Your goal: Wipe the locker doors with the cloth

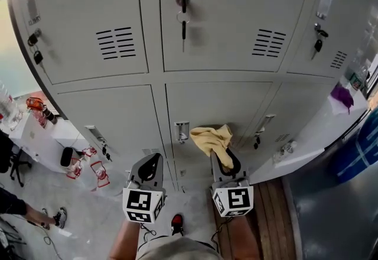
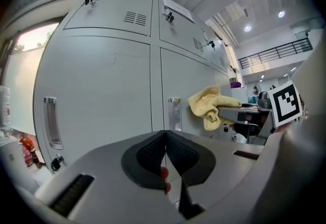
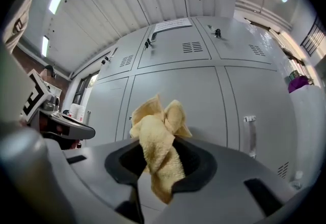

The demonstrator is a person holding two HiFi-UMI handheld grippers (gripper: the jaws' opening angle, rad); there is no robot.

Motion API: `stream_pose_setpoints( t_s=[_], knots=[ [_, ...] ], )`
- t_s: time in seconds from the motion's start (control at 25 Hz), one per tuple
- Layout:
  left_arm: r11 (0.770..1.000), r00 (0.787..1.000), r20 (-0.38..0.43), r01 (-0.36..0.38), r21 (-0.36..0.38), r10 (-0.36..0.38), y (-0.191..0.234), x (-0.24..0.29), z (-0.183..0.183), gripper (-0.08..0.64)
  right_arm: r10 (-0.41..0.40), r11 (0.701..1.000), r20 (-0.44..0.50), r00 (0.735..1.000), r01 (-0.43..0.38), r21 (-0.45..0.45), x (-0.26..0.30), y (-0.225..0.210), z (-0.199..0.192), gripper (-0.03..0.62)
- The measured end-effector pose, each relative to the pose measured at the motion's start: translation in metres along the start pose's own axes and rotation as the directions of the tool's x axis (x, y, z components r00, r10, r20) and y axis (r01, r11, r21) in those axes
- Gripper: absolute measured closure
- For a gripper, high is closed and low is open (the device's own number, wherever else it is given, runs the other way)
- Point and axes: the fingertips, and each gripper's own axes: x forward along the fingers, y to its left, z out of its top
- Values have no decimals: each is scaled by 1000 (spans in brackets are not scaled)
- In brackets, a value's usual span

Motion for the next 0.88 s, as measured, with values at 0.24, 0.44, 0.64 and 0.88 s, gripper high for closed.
stream_pose_setpoints(
  t_s=[0.24, 0.44, 0.64, 0.88],
  knots=[
    [999, 999, -9, -43, -6, 43, 16, -8, -5, 537, 85, 996, -22, 996, -84, 5, 20, 33, -11, 463],
    [998, 998, -16, -59, -7, 59, 26, -8, -7, 537, 101, 995, -38, 994, -100, 22, 36, 44, -21, 463],
    [998, 998, -27, -57, -6, 57, 32, -2, -10, 537, 87, 996, -53, 995, -86, 29, 49, 43, -30, 463],
    [999, 998, -31, -48, -4, 48, 32, 7, -10, 537, 82, 997, -56, 995, -81, 18, 57, 39, -33, 463]
  ],
)
